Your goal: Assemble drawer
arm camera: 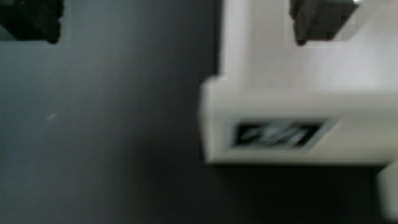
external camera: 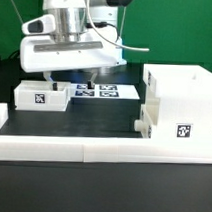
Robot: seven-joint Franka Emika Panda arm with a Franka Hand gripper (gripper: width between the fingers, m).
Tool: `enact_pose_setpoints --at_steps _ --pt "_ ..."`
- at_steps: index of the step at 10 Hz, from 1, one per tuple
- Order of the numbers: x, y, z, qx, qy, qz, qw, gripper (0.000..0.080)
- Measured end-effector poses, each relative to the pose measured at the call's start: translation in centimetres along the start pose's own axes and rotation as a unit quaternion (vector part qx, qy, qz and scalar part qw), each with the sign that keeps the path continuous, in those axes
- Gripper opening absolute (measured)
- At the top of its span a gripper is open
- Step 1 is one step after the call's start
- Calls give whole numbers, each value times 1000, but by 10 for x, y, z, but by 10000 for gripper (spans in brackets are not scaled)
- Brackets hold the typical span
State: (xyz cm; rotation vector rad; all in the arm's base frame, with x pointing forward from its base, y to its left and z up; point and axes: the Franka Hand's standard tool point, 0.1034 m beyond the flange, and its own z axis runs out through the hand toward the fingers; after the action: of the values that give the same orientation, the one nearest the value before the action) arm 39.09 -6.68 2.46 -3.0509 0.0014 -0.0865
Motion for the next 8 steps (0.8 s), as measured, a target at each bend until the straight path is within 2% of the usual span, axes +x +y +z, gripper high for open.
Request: enact_pose_setpoints --at_steps 2,4,8 --pt "-5 -2 10 -9 6 -5 1000 648" --pt "-11 7 17 -19 15 -11 1000 648" --pt "-10 18 17 -29 27 -10 999 648"
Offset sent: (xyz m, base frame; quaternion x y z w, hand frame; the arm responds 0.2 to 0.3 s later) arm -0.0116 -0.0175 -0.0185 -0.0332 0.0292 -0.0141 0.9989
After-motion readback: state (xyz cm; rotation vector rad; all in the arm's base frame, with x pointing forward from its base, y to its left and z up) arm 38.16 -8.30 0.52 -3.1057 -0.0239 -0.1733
